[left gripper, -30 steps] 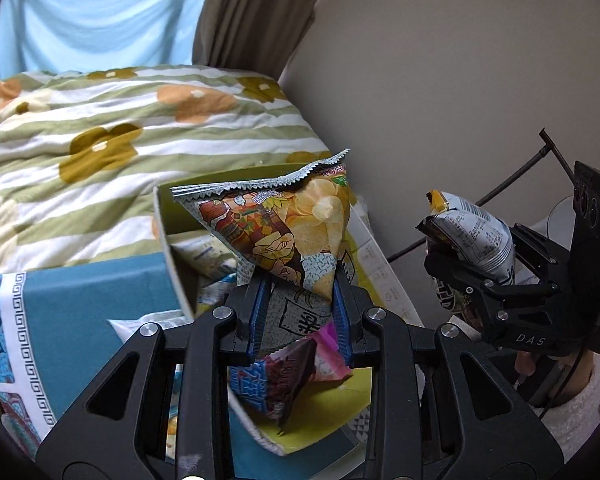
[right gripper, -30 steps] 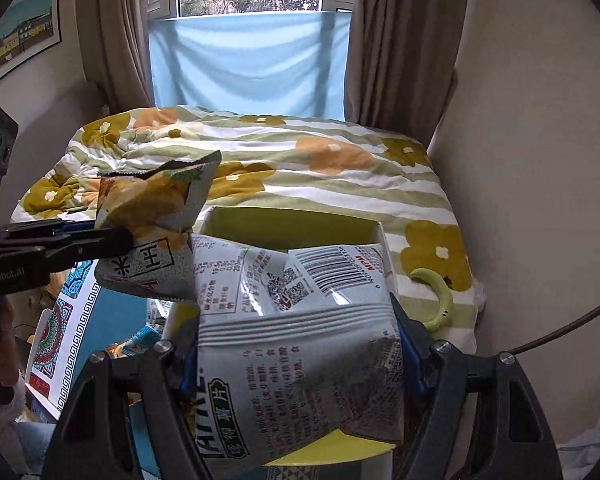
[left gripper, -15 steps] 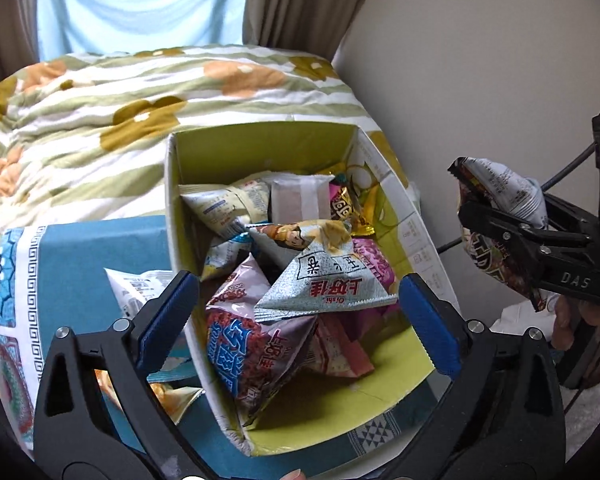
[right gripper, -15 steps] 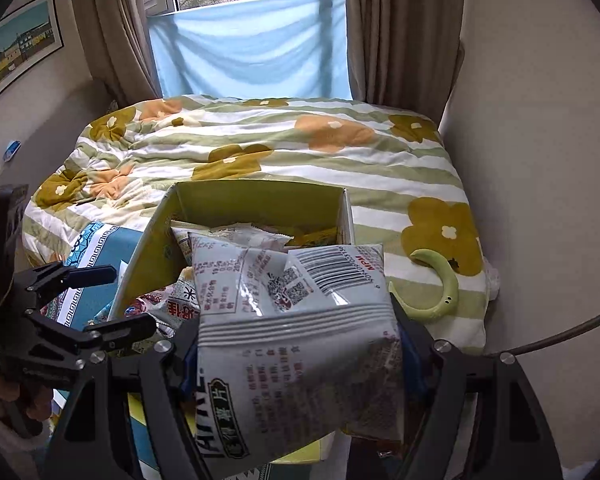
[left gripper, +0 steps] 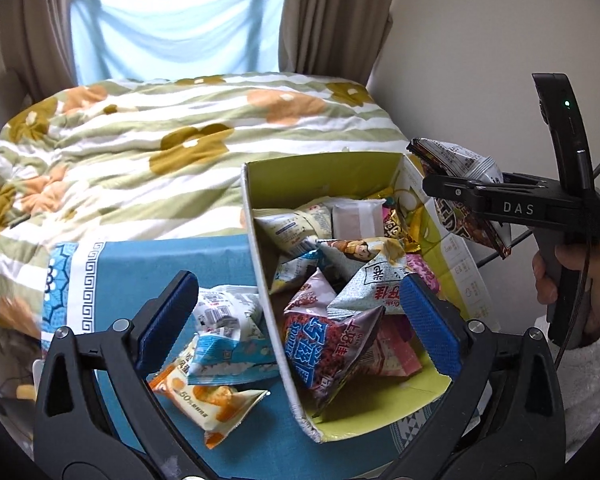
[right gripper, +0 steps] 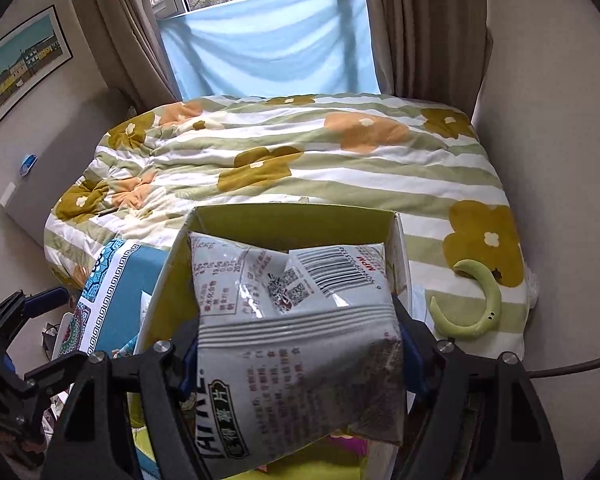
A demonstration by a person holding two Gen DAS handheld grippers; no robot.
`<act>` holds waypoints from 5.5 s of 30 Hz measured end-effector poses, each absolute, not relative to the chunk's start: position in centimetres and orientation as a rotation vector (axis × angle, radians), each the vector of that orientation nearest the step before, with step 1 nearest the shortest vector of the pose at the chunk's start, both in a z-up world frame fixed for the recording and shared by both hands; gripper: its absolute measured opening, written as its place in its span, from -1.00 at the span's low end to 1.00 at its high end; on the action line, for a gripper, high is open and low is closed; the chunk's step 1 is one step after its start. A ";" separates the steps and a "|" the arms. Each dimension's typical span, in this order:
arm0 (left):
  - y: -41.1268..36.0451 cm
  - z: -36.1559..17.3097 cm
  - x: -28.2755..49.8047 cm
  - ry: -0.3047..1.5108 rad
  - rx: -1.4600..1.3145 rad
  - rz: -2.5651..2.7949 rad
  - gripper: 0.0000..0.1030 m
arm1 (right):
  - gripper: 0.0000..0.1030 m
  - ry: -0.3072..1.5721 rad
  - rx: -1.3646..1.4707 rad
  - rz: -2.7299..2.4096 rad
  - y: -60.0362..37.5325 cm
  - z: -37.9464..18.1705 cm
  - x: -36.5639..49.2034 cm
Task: Organize snacks
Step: 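Carry both bags over the box while the left tool releases the chip bag inside, then open the right tool to drop the white TATRE bag into the box, then move both tools back from the box toward the remaining snacks on the cloth, then grasp the orange chiffon cake pack with the left tool while the right tool grasps the blue-white pack, then lift both held packs and carry them over the box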
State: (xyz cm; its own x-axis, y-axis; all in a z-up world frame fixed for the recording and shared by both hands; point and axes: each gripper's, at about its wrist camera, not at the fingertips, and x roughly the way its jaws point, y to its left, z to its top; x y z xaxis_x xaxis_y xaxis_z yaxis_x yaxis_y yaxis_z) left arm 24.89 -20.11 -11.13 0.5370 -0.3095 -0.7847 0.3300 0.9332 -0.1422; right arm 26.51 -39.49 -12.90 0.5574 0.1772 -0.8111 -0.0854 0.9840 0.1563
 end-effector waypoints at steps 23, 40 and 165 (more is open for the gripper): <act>-14.4 -10.2 20.7 0.883 0.008 -0.256 0.94 | 0.87 0.834 0.015 0.115 -37.9 -10.4 21.7; -4.5 -10.6 20.0 0.896 -0.022 -0.262 0.94 | 0.87 0.779 0.028 0.120 -29.5 -8.2 17.4; 7.7 -32.7 33.2 1.365 -0.040 -0.229 0.32 | 0.77 1.082 0.107 -0.100 -9.6 -25.8 32.9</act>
State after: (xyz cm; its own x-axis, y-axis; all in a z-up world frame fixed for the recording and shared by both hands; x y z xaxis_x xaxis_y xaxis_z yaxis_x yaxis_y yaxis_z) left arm 33.23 7.71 -32.65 0.1858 -0.1856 -0.9649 0.1393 0.9770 -0.1612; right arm 32.93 -9.56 -25.83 0.4658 -0.0293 -0.8844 0.1339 0.9903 0.0377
